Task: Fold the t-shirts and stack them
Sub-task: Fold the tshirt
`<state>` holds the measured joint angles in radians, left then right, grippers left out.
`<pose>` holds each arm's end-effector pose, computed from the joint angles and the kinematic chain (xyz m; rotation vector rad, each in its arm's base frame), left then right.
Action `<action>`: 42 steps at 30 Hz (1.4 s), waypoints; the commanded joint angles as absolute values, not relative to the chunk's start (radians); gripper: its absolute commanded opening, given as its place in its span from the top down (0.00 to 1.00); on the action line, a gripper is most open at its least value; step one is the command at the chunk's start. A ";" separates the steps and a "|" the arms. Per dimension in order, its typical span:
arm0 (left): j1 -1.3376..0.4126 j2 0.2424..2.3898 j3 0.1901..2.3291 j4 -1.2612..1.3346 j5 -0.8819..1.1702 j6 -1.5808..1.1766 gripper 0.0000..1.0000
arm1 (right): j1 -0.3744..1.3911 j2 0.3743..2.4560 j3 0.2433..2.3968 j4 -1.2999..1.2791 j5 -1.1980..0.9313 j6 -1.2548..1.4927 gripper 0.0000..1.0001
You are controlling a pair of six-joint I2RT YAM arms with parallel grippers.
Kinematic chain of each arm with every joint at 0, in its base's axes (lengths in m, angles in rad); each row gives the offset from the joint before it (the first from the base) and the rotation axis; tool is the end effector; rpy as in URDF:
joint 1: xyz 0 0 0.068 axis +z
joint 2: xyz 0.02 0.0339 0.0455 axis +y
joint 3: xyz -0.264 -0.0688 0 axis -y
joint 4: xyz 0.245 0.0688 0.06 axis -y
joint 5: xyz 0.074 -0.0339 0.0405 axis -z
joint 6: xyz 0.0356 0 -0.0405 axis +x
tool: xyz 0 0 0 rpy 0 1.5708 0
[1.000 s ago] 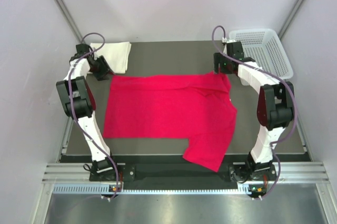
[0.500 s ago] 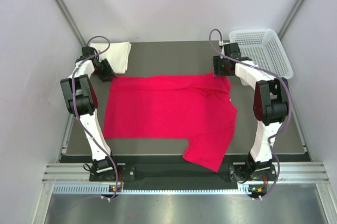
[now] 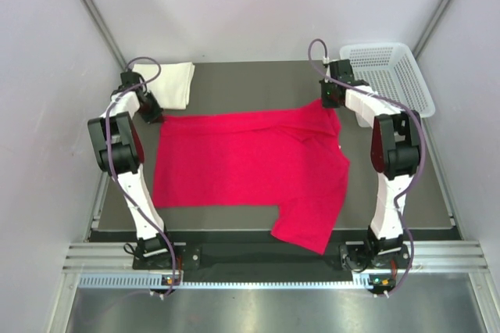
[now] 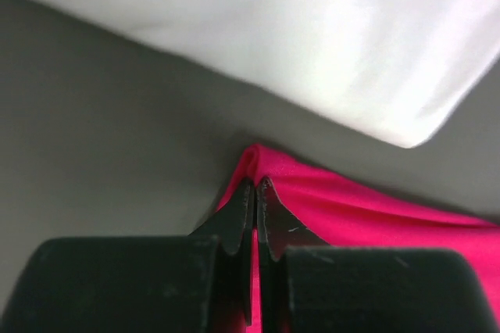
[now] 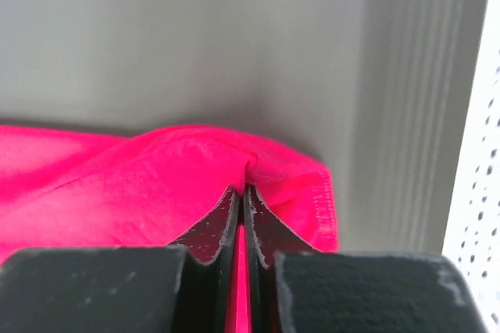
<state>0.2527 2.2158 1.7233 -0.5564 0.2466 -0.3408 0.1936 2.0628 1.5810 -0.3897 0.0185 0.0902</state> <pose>0.4641 0.1109 0.1674 -0.6805 2.5210 -0.3538 0.4517 0.0879 0.2020 -0.1181 2.4420 0.1037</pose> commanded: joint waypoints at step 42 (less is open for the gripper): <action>0.313 1.643 1.082 -0.433 0.402 -0.594 0.85 | 0.164 1.827 1.350 -0.342 -0.186 0.153 0.60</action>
